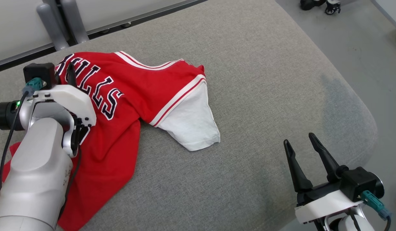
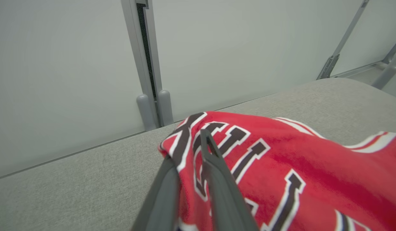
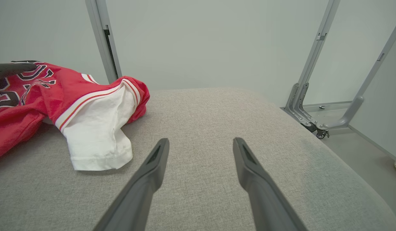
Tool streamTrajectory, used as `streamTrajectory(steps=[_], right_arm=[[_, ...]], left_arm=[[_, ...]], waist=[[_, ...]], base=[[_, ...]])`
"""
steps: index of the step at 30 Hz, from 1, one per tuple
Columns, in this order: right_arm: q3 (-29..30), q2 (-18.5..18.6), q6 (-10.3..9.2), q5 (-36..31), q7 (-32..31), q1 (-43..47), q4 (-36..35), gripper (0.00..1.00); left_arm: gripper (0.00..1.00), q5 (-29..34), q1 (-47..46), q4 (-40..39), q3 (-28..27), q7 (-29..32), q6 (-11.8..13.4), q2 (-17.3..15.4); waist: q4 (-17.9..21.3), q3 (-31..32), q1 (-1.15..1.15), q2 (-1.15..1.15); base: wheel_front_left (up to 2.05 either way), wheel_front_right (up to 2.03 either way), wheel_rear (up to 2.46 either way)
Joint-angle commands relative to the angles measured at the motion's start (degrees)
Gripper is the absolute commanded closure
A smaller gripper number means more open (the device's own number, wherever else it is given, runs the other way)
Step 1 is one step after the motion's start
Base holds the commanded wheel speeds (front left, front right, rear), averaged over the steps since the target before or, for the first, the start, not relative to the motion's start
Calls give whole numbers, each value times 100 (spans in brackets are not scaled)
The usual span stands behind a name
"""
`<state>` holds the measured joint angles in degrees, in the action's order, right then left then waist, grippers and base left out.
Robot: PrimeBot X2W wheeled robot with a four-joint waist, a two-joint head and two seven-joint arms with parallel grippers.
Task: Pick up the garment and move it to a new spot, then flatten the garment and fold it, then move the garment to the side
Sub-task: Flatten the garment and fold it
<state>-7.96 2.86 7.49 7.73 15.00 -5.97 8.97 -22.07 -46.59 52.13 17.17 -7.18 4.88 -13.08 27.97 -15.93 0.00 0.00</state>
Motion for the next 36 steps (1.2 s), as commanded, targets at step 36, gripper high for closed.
streamTrajectory(steps=[36], right_arm=[[448,159,1,-227,28,444,-180,0]], left_arm=[[0,-590,4351,-2791,-462,105,124,970]], waist=[[-1611,698,0,0]], base=[[0,0,0]])
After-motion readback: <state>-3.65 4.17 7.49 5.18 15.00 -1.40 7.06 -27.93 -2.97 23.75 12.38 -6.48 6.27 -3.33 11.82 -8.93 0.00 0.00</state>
